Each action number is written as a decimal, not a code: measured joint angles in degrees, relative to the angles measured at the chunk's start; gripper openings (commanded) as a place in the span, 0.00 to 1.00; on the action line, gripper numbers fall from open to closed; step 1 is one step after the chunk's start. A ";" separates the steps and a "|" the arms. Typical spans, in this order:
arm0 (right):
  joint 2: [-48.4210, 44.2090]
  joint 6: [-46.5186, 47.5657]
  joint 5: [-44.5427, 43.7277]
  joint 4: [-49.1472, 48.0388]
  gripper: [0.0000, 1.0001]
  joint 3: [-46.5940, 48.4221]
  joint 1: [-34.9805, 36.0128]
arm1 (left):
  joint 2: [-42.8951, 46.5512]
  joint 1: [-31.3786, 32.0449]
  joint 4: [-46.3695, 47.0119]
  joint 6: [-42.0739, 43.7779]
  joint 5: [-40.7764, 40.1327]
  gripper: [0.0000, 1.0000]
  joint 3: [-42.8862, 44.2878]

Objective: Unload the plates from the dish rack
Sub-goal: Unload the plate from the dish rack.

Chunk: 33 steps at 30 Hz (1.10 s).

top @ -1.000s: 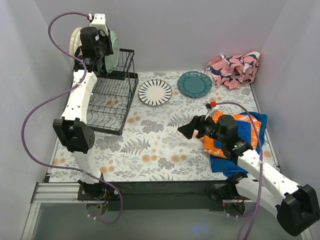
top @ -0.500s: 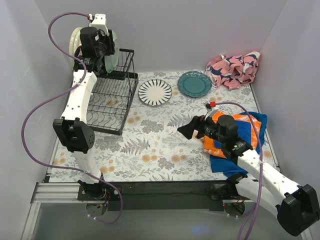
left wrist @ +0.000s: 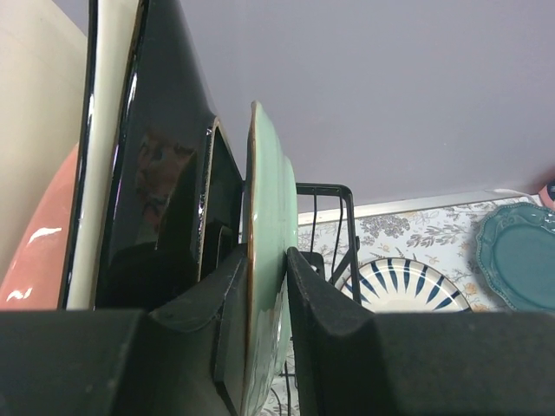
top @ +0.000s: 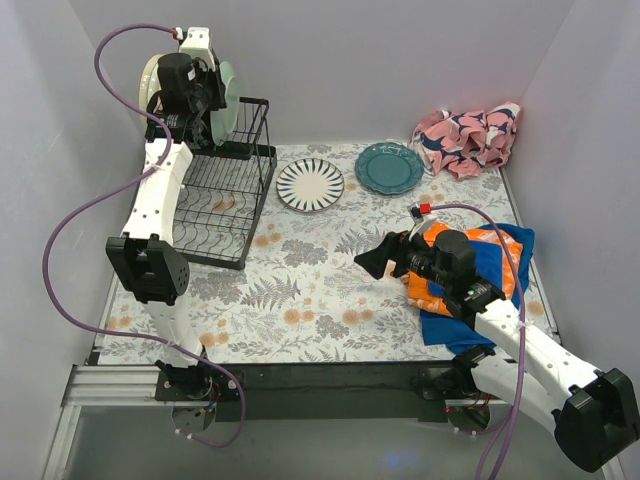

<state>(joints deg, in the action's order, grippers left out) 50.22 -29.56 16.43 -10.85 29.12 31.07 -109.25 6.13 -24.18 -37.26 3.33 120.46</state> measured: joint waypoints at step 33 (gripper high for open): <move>0.83 0.98 -2.47 0.00 0.93 0.00 0.57 | -2.40 1.88 1.46 2.47 9.31 0.00 3.67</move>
<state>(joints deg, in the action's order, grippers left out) 51.05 -28.58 13.96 -10.85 29.12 31.64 -111.66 8.01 -22.72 -34.79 12.64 124.14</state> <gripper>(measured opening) 0.935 0.057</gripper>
